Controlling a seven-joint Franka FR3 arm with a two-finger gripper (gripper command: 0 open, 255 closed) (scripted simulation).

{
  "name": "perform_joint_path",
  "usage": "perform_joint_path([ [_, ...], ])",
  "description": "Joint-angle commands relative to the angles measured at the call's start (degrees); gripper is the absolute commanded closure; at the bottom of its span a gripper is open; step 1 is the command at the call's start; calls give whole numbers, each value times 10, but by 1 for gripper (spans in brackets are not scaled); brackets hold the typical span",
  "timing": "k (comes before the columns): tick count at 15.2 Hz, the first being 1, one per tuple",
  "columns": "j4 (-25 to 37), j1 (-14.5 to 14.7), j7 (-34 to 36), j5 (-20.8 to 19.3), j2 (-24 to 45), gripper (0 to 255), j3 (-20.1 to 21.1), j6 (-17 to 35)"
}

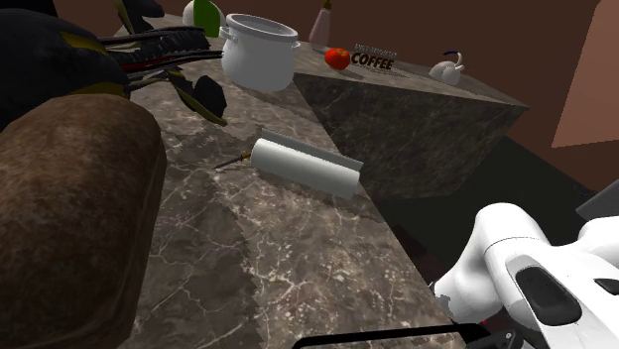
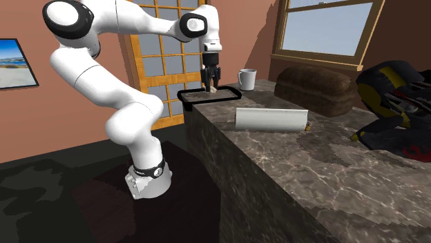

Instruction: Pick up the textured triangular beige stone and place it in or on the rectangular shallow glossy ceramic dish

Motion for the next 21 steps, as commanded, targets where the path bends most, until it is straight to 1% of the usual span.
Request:
perform_joint_path([
  [1, -3, 0, 1, 2, 1, 255, 3, 5],
  [7, -3, 0, 1, 2, 1, 255, 3, 5],
  [8, -3, 0, 1, 2, 1, 0, 3, 5],
  [13, -3, 0, 1, 2, 1, 0, 3, 5],
  [17, 72, -9, 8, -19, 11, 0, -19, -60],
  [21, 72, -9, 9, -19, 11, 0, -19, -60],
])
